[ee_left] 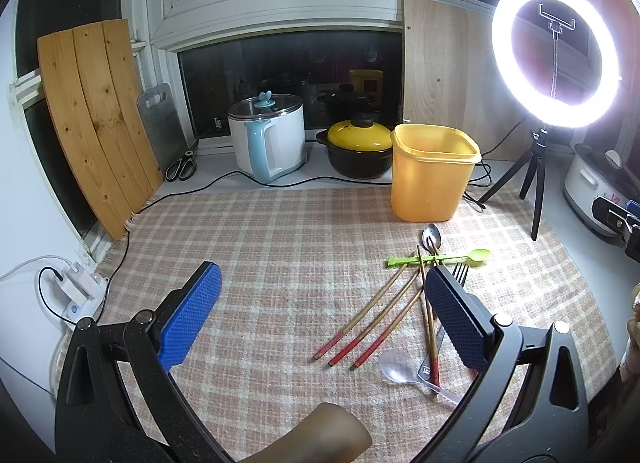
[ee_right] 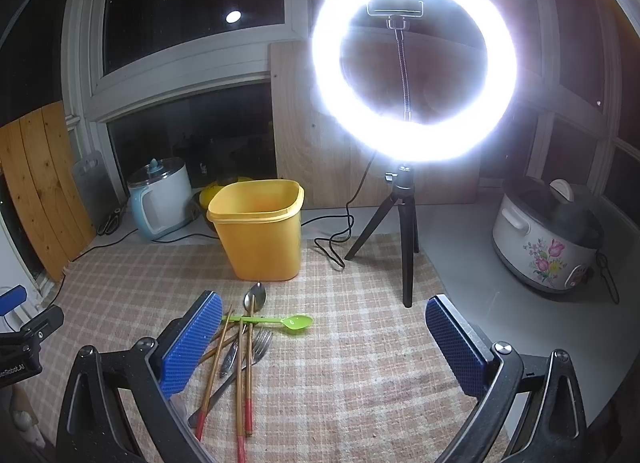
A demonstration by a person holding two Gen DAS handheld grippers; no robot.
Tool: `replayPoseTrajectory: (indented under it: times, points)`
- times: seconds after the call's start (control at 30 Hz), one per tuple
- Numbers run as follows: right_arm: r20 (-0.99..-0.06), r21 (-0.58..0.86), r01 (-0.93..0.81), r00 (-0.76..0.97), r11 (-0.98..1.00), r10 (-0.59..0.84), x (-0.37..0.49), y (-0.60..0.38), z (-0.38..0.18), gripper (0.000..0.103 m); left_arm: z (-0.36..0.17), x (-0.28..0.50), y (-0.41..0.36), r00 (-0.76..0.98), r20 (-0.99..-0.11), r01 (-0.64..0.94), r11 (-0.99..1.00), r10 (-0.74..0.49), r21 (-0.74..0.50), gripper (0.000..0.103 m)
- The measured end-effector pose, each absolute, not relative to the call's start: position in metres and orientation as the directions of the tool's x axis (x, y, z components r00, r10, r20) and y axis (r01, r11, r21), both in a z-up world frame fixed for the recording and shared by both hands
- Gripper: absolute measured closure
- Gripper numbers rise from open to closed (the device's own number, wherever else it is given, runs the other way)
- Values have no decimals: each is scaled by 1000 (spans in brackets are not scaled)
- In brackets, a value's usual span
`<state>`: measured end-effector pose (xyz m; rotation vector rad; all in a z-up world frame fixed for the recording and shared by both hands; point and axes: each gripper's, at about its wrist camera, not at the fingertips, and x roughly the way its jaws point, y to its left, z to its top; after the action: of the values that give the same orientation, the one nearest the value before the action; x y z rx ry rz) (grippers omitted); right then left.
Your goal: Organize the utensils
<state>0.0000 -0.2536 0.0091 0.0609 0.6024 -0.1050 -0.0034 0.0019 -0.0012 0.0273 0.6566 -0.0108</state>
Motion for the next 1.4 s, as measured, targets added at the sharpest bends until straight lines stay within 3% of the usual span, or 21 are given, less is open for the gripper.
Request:
replayPoseTrajectory:
  times: [1.4]
  points:
    - [-621, 57, 96, 783, 994, -40, 17, -255, -26, 0, -30, 15, 8, 752, -659, 37, 999, -5, 34, 0]
